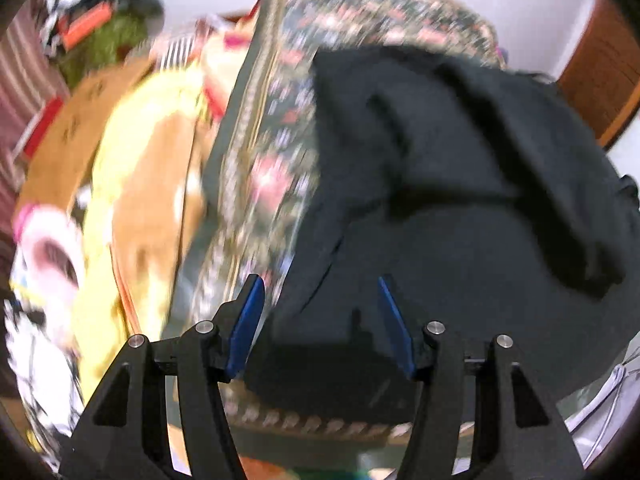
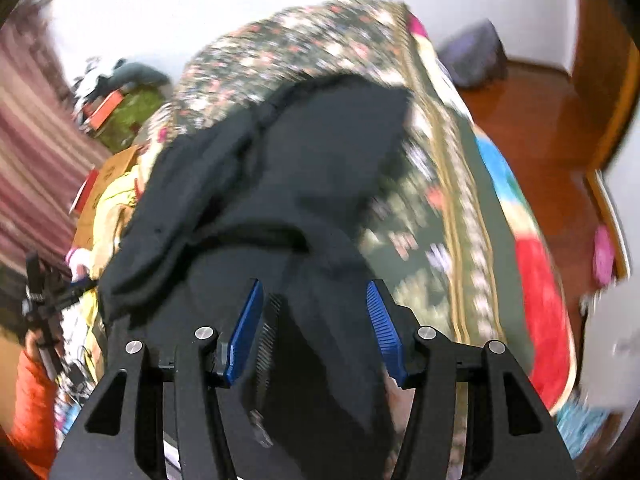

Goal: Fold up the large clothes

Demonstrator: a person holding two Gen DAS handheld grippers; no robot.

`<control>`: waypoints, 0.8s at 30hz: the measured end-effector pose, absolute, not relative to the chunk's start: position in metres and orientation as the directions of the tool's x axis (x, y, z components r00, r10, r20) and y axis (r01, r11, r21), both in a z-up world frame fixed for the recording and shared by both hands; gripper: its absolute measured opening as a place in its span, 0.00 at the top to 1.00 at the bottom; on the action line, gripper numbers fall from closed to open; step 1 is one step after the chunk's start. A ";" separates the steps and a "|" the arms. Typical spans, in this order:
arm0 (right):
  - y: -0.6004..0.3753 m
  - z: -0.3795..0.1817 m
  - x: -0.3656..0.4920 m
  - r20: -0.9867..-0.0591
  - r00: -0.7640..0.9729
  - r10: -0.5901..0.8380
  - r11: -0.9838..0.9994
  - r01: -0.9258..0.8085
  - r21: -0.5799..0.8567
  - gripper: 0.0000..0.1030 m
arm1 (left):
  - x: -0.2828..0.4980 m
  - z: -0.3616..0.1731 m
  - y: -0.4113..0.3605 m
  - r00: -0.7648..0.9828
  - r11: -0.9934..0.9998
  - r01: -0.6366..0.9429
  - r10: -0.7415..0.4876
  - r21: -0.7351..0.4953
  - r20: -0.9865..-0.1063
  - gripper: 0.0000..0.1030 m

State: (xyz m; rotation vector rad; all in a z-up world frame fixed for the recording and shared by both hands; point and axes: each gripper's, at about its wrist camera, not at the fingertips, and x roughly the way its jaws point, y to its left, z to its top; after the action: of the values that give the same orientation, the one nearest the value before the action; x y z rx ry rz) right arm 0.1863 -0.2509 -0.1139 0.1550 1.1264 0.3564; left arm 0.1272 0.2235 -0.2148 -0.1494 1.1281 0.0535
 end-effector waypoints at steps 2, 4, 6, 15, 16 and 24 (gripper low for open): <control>-0.259 -0.118 0.180 -0.857 0.372 0.356 0.934 -0.172 0.313 0.51 | 0.121 -0.235 0.229 0.387 0.985 -0.139 -0.042 -0.104 -0.921 0.45; -0.267 -0.121 0.175 -0.864 0.352 0.360 0.933 -0.149 0.329 0.51 | 0.115 -0.257 0.237 0.348 0.980 -0.153 -0.065 -0.125 -0.935 0.45; -0.270 -0.123 0.170 -0.870 0.330 0.366 0.930 -0.140 0.339 0.51 | 0.109 -0.279 0.244 0.315 0.970 -0.184 -0.098 -0.162 -0.944 0.44; -0.258 -0.128 0.155 -0.851 0.287 0.440 0.894 -0.227 0.386 0.51 | 0.100 -0.283 0.243 0.345 0.933 -0.240 -0.178 -0.270 -0.922 0.42; -0.257 -0.126 0.156 -0.844 0.289 0.452 0.888 -0.232 0.397 0.53 | 0.099 -0.279 0.240 0.350 0.937 -0.226 -0.179 -0.268 -0.920 0.43; -0.246 -0.111 0.156 -0.760 0.324 0.564 0.821 -0.326 0.469 0.77 | 0.093 -0.240 0.225 0.459 0.925 -0.197 -0.206 -0.326 -0.864 0.81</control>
State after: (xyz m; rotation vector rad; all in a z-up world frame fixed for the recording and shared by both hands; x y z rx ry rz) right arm 0.1563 -0.2464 -0.1114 0.2482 1.0957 0.5914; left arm 0.0925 0.2245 -0.2398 -0.4110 1.1027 -0.0061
